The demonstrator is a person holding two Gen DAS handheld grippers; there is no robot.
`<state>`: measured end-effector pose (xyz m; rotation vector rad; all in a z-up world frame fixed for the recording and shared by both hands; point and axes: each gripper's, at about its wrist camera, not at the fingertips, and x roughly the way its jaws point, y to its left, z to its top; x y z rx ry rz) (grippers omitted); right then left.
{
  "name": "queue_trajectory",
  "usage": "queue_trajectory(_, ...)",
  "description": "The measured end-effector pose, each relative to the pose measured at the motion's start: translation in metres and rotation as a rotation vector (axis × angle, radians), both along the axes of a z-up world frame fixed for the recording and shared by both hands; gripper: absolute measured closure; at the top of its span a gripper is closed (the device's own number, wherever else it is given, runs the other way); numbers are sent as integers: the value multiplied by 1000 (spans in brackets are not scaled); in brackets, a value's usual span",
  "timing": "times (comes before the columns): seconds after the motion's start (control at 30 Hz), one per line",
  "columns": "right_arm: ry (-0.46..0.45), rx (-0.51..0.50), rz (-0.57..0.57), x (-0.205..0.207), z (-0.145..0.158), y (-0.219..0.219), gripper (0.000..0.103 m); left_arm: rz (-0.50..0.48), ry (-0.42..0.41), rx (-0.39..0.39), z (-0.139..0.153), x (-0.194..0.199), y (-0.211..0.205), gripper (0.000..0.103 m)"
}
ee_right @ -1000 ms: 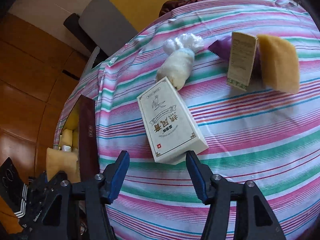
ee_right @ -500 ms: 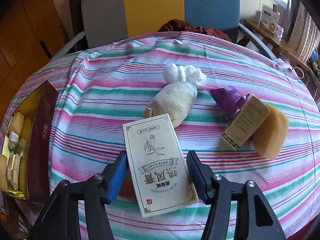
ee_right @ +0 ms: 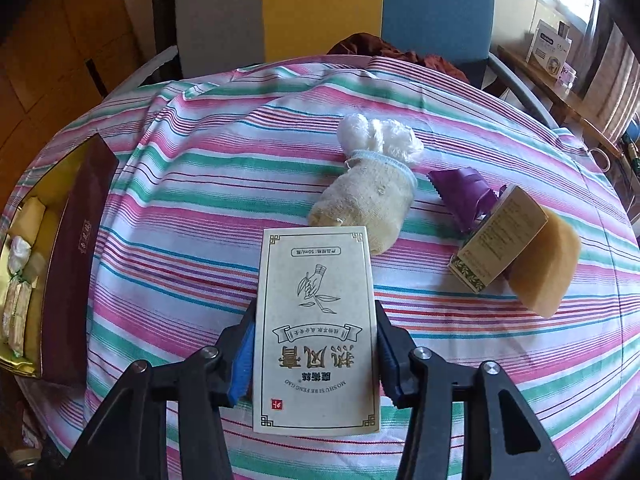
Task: Organize objects
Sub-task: 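Carry the sponge into the gold tray and open the left gripper while the right grasps the white printed box, then carry the white printed box into the gold tray and open the right gripper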
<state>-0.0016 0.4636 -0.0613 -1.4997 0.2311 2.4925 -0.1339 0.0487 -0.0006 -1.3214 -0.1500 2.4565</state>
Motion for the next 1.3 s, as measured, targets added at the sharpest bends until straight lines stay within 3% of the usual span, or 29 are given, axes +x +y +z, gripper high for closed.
queue_trajectory(0.33,-4,17,14,0,0,-1,52,8,-21,-152,-37,-68,38,68)
queue_trajectory(0.47,-3,17,19,-1,0,-1,52,22,-20,-252,-56,-88,44,68)
queue_trajectory(0.57,-4,-1,14,-1,-1,2,52,28,-49,-255,-59,-90,42,58)
queue_trajectory(0.67,-5,-17,0,-1,-1,6,52,35,1,-259,-49,-83,40,45)
queue_trajectory(0.83,0,-4,-19,2,1,9,52,41,45,-245,-30,-64,31,44)
queue_trajectory(1.03,68,0,-56,12,17,16,52,59,164,-221,-4,-2,6,44)
queue_trajectory(1.3,188,3,-60,24,59,-12,52,111,125,-176,-10,54,-41,44)
